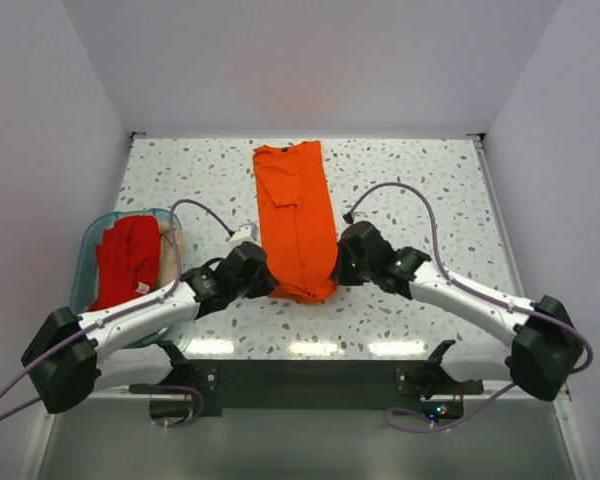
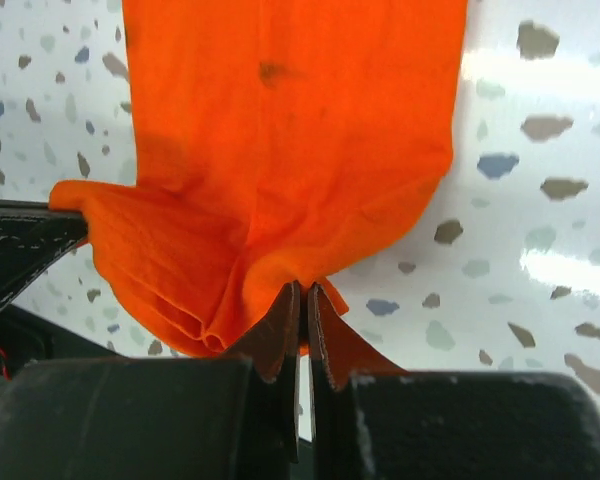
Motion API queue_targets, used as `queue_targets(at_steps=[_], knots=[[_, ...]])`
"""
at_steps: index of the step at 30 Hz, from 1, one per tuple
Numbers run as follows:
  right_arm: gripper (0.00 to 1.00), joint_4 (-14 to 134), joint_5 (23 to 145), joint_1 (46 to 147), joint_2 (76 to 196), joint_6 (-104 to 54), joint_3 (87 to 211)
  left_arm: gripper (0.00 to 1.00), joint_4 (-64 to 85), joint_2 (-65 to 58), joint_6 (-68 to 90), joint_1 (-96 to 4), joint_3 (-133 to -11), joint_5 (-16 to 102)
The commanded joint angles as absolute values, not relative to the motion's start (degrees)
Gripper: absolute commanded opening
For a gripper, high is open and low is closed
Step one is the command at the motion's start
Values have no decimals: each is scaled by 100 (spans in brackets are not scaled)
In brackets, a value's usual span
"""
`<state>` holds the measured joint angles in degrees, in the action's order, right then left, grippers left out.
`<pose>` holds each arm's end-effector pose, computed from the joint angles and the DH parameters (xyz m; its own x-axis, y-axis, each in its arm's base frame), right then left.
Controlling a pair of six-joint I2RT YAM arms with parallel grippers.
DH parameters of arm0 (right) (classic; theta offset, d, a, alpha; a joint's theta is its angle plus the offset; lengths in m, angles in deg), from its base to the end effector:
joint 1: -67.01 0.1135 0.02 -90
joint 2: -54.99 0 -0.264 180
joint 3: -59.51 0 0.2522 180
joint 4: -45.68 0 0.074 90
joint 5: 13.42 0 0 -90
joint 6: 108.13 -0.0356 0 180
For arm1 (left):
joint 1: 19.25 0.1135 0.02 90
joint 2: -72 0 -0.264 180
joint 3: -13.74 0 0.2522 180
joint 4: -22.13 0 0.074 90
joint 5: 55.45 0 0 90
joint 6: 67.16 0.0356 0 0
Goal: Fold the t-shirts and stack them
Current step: Fold the tshirt
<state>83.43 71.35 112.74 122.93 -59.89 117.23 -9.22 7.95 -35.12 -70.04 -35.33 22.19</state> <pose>0.1715 0.1713 0.2321 -0.8333 0.0953 -0.5445 -0.1548 0.9054 0.3954 0.1470 -0.1681 0.2070 -0.8050 -0.3232 -0.4976 -0.0357 0.8634 -0.5032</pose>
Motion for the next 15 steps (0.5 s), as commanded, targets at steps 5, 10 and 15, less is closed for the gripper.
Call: queue_targets(at_steps=[5,10,15], knots=[[0,8335,6717,10947,14170,-5355,13538,0,-359,-164,-2850,-5960,-4414,2356],[0,8028,6998,10420,15051,-5302,14356,0,-148,-1140,-2647,-5169,-5133,2795],[0,7948,7297,9953,15983,-5232,15139,0,-200,-2080,-2454,-4677,-6037,3059]])
